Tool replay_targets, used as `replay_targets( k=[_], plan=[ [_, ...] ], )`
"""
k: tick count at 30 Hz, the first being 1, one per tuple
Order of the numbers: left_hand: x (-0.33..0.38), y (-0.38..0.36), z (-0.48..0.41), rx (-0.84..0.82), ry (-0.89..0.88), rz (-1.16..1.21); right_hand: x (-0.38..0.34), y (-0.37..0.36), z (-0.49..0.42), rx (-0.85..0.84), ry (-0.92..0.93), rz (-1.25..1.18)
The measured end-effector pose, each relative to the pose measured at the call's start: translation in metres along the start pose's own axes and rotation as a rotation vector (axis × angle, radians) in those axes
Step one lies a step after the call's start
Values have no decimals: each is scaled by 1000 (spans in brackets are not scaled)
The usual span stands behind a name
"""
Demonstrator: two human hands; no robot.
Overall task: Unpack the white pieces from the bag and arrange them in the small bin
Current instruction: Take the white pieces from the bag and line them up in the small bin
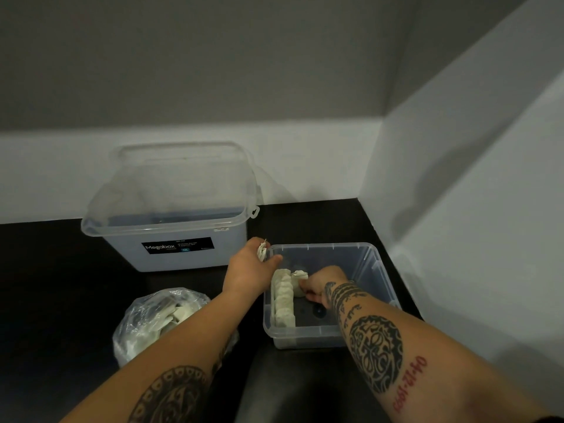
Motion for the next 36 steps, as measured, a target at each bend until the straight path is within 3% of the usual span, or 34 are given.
replay_targets(
  k=[10, 18, 23, 27, 31, 36],
  plan=[
    [1, 10, 6, -23, 27, 9, -2, 7, 13, -27, 26, 34],
    [10, 31, 14, 139, 35, 196, -18, 29, 48, -98, 77, 152],
    [26, 20, 17, -38, 42, 625, -34, 33, 73, -124, 163, 164],
    [38, 4, 19, -252, -6, 970, -44, 31, 88, -156, 427, 116],
    [40, -5, 23, -280, -91, 855, -45, 27, 99, -190, 622, 89],
    [39, -4, 24, -195, -124, 716, -38, 21, 101, -237, 718, 116]
  ],
)
Point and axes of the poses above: each hand's wrist, its own z-axis away from the middle knuckle, its own y-axis out of the back of the hand, x = y × z, the point moved 3 cm from there along -z, towards the middle knuckle, and after that the axes turned 15 degrees about -x, right-handed, at the moved point
